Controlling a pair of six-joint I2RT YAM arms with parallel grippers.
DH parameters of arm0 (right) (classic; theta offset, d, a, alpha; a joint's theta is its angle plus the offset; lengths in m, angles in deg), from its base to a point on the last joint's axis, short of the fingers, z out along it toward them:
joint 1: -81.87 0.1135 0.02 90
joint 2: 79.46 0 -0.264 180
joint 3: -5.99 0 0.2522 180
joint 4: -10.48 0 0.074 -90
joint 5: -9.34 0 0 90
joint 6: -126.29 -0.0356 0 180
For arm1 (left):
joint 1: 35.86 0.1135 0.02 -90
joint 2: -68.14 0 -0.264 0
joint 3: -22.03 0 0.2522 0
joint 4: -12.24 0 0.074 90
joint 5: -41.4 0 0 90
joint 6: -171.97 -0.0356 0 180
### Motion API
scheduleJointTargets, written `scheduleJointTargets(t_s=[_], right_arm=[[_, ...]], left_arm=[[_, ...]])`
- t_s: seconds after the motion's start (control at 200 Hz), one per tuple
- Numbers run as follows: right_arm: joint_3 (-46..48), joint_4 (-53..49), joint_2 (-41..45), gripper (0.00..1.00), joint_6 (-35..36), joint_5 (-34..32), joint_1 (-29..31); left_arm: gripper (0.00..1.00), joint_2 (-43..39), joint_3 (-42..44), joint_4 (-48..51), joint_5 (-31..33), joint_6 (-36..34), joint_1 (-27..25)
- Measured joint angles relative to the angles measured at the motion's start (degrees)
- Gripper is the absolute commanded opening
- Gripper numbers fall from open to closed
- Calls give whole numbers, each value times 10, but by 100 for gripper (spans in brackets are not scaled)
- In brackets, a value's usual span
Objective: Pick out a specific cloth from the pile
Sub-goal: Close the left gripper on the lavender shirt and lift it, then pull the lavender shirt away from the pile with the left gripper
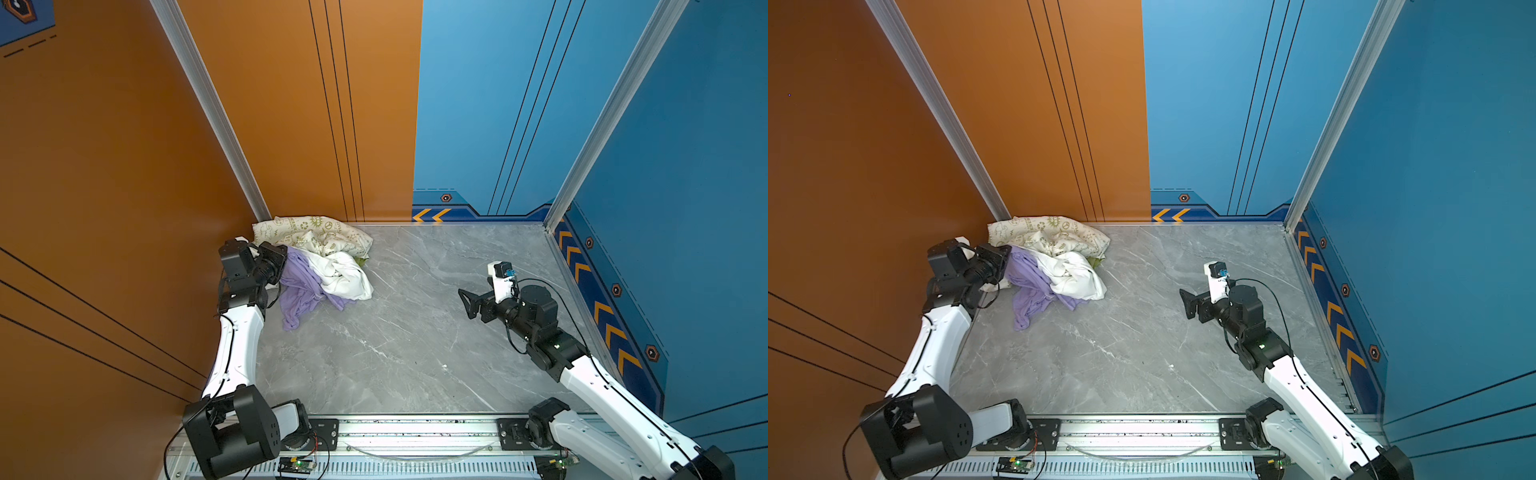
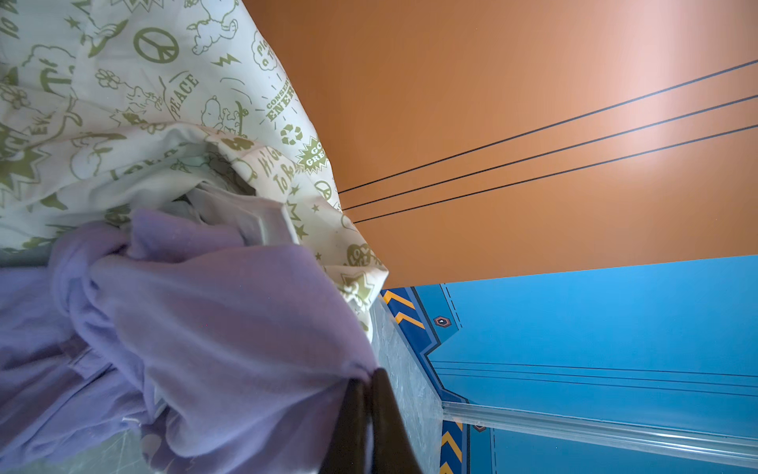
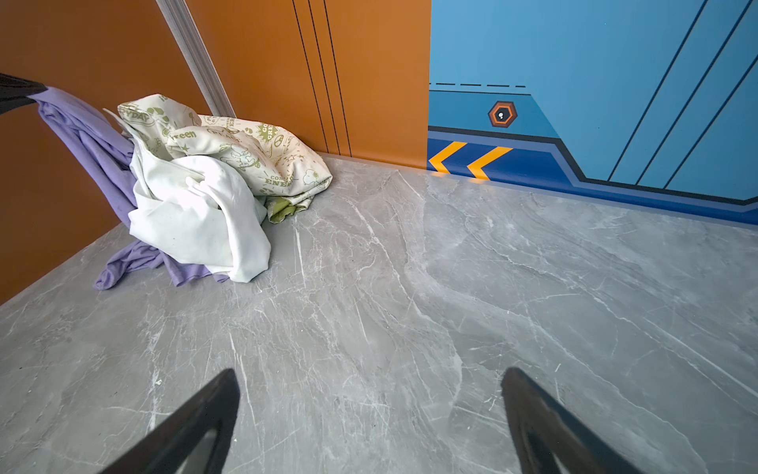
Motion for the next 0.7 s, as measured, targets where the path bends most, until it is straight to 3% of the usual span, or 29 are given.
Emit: scheduleJointTargets(t_s=[0.701], right_arm=[[3,-3,6,100,0,0,0]], left_arm=[[0,-40,-202,134,31,-79,-9]])
